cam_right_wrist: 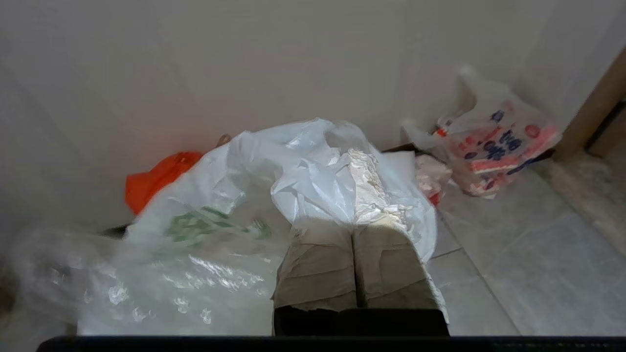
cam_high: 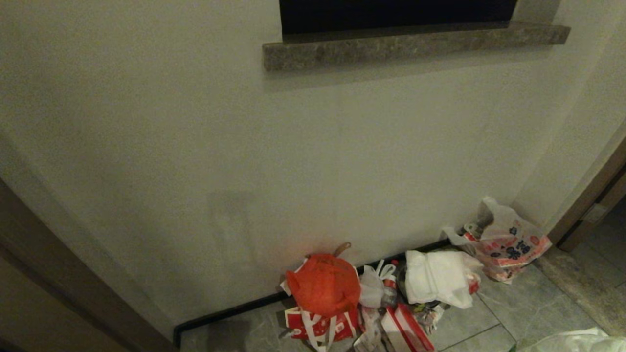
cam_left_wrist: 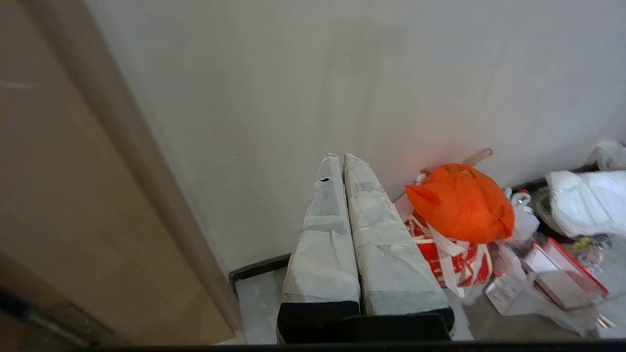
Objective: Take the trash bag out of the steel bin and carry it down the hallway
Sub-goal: Put the trash bag at the door
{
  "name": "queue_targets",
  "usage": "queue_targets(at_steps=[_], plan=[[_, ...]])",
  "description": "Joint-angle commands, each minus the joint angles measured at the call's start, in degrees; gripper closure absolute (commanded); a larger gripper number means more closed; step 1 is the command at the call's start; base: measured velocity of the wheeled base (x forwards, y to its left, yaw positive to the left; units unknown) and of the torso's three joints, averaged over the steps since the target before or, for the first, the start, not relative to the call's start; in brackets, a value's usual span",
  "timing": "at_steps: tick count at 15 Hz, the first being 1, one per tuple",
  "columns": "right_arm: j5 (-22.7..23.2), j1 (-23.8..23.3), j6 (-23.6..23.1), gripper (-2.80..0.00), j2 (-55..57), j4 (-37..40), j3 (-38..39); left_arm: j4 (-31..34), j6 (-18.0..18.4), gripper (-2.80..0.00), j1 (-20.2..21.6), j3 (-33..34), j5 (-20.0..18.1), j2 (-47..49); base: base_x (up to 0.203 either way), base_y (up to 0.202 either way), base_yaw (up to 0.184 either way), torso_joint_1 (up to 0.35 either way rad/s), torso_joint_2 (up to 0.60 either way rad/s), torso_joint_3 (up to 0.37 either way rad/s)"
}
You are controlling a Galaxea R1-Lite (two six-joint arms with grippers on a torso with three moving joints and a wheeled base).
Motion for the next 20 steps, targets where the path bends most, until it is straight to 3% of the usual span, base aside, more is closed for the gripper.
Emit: queue_targets(at_steps=[1, 7, 20], plan=[[0.0, 0.0, 0.0, 0.0, 0.1, 0.1, 0.0, 0.0, 0.0, 0.0, 0.0, 0.0, 0.0, 0.1, 0.0, 0.0, 0.0, 0.0, 0.0, 0.0], [0.0, 0.0, 0.0, 0.0, 0.1, 0.1, 0.0, 0.0, 0.0, 0.0, 0.0, 0.0, 0.1, 0.1, 0.0, 0.0, 0.0, 0.001, 0.0, -0.027], [0.0, 0.0, 0.0, 0.0, 0.1, 0.1, 0.0, 0.0, -0.1, 0.0, 0.1, 0.1, 0.0, 0.1, 0.0, 0.0, 0.0, 0.003, 0.0, -0.19]])
